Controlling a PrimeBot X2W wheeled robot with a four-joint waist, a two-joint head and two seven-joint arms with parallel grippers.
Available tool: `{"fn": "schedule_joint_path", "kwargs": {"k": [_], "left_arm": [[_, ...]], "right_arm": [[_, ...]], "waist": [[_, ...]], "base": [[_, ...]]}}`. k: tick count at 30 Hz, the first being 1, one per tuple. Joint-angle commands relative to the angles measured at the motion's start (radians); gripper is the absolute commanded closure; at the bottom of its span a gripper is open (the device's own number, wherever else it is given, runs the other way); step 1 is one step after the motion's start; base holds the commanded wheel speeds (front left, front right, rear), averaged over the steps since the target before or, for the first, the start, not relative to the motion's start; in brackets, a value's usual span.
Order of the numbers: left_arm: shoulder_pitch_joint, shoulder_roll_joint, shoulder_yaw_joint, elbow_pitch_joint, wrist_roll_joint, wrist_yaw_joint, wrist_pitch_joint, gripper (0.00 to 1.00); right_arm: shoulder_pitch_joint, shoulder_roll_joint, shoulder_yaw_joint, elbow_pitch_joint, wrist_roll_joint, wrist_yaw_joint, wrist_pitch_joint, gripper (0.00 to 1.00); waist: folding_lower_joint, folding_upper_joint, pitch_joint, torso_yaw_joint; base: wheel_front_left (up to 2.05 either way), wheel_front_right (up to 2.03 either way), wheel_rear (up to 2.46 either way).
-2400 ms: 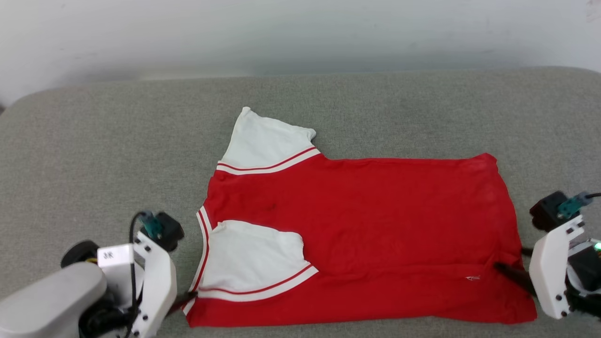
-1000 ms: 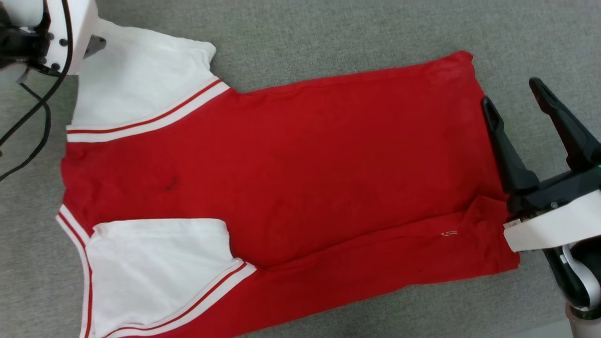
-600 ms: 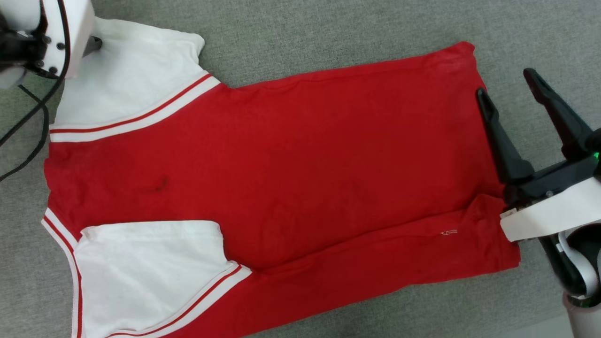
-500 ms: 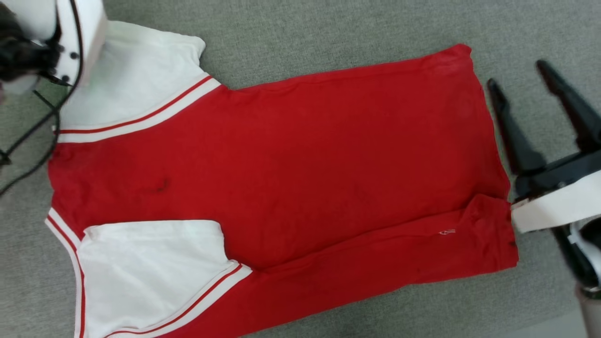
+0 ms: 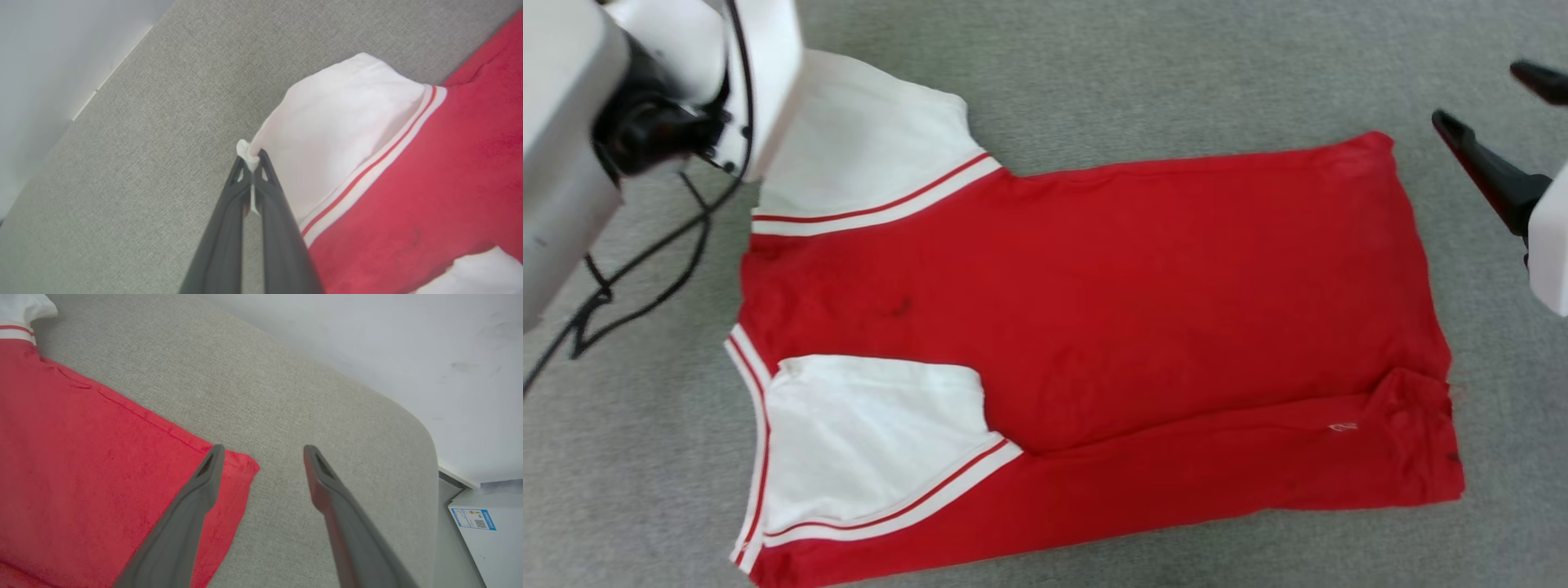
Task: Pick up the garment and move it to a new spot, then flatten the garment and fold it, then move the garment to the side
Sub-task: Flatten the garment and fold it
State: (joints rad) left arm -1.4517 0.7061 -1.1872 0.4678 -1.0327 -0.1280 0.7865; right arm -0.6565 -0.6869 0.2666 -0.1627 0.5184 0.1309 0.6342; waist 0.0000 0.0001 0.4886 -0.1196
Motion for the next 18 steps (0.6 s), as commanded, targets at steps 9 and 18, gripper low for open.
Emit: {"fn": "schedule_joint_path", "kwargs": {"k": [9, 18], "left_arm": [[-0.015, -0.03, -0.045, -0.1, -0.017, -0.001, -0.072, 1.0], [-0.042, -0.041, -0.063, -0.111, -0.022, -0.001, -0.113, 1.0]], "right_arm": [[-0.224, -0.097, 0.163, 0.219, 0.226, 0.0, 0.401, 0.0], [-0.247, -0.015, 0.202, 0.398, 0.214, 0.0, 0.421, 0.0]], "waist": [[0.0, -0.0001, 0.003, 0.1], [0.0, -0.0001, 0.049, 0.138]], "base": [[0.0, 0.0, 0.0], [0.0, 0.0, 0.0]]}}
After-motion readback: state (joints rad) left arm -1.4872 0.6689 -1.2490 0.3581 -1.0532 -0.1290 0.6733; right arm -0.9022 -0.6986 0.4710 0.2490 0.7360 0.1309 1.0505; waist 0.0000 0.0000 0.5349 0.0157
